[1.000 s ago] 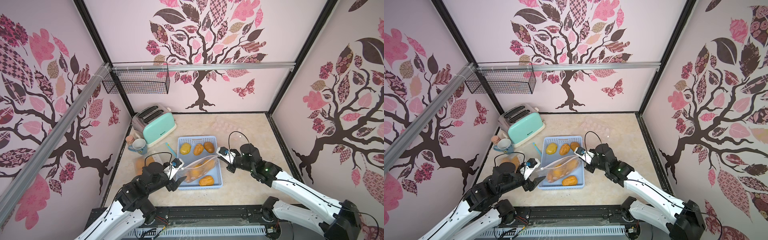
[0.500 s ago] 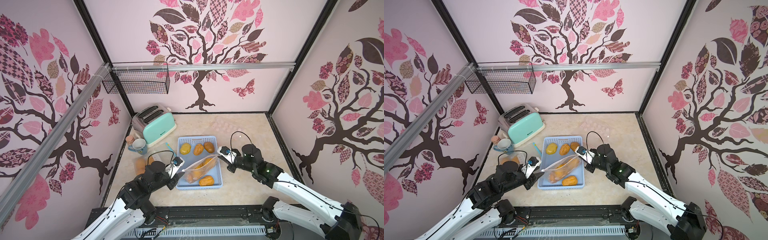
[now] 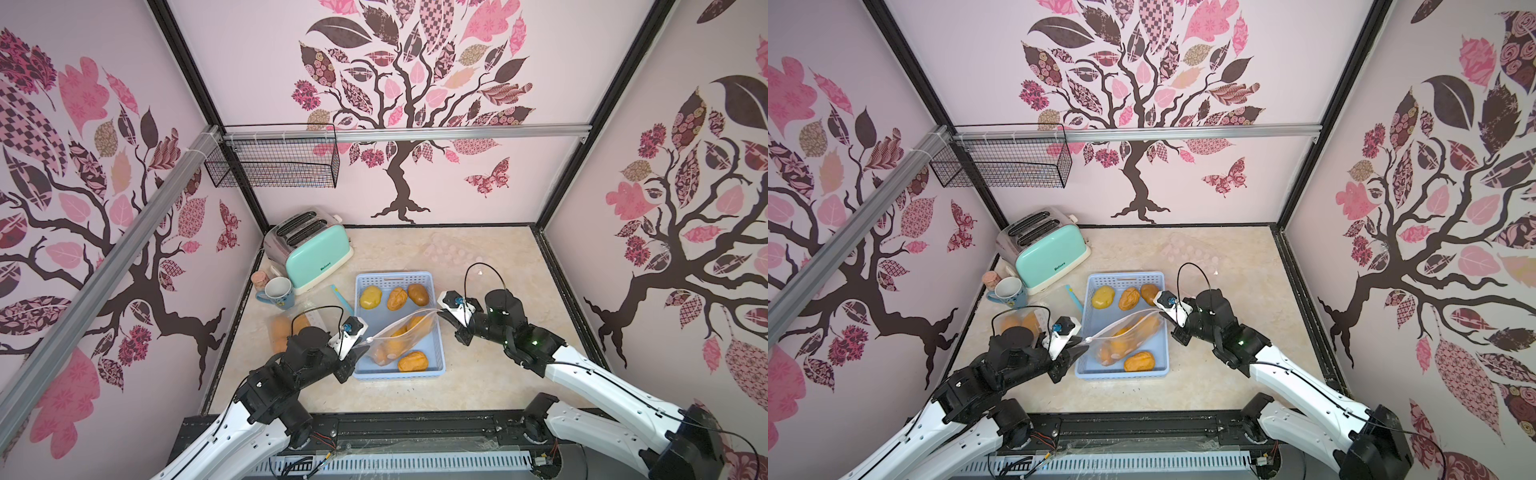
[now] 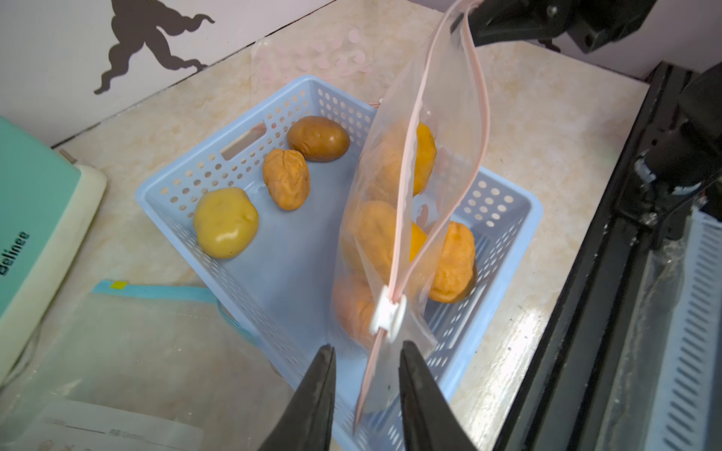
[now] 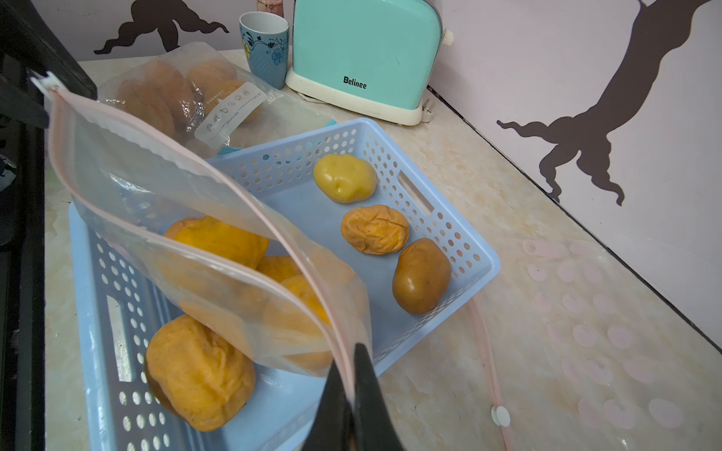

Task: Put the potatoes into a zipper bag and zip it
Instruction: Adjust the zipper food storage bag in the basket.

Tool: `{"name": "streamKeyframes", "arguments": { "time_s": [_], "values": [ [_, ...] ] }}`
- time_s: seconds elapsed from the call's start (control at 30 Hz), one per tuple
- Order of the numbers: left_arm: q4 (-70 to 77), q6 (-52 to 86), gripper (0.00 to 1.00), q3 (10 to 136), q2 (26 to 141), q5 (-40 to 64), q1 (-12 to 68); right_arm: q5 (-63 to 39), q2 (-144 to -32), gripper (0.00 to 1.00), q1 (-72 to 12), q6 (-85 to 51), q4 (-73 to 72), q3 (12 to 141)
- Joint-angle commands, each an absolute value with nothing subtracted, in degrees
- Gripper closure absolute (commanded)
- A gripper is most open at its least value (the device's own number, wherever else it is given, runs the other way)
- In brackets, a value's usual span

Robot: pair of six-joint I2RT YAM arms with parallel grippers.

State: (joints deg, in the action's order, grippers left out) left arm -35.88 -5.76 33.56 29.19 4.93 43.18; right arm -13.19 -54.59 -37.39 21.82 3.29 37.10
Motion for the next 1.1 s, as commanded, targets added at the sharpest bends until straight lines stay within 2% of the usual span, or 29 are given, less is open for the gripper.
{"name": "streamKeyframes", "arguments": {
  "time_s": [0.0,0.07,0.13,0.37,0.4,0.43,0.47,0.5,0.53,0.8,0.93,1.07],
  "values": [
    [-34.7,-6.1,0.74,32.0,28.6,5.9,43.3,-14.5,-54.6,1.0,-36.9,21.1,2.0,37.8],
    [-34.7,-6.0,0.85,31.9,28.6,5.9,43.3,-14.6,-54.8,1.0,-36.7,21.0,2.0,37.9],
    [-35.0,-6.1,1.0,32.1,28.4,6.0,43.3,-14.6,-55.2,1.0,-36.5,21.0,2.1,38.1],
    [-36.4,-6.0,1.0,33.3,25.7,4.8,43.4,-15.9,-55.6,0.99,-35.8,20.7,2.5,39.3],
    [-36.6,-6.1,1.0,33.7,25.0,4.2,43.4,-16.4,-55.5,0.9,-35.8,20.7,2.7,39.7],
    [-37.5,-6.7,1.0,34.5,24.7,4.0,43.4,-16.9,-55.3,0.65,-35.7,20.7,3.1,40.4],
    [-38.4,-7.6,1.0,35.6,24.8,3.4,43.4,-17.2,-55.0,0.5,-35.8,20.7,3.5,40.9],
    [-39.8,-8.7,1.0,37.1,25.3,3.0,43.4,-17.6,-54.5,0.39,-35.8,20.5,3.7,41.5],
    [-41.7,-10.0,1.0,39.2,26.2,3.0,43.4,-18.2,-53.5,0.33,-35.7,20.1,3.6,42.3],
    [-54.1,-17.2,1.0,54.8,35.3,6.6,43.4,-32.7,-49.0,0.33,-35.8,20.4,10.7,51.5],
    [-54.8,-17.5,1.0,55.8,38.5,9.9,43.4,-38.3,-48.3,0.33,-35.9,20.9,10.7,51.8],
    [-53.5,-17.1,1.0,54.9,39.7,13.9,43.4,-43.8,-51.1,0.36,-36.4,17.6,4.7,50.5]
  ]
}}
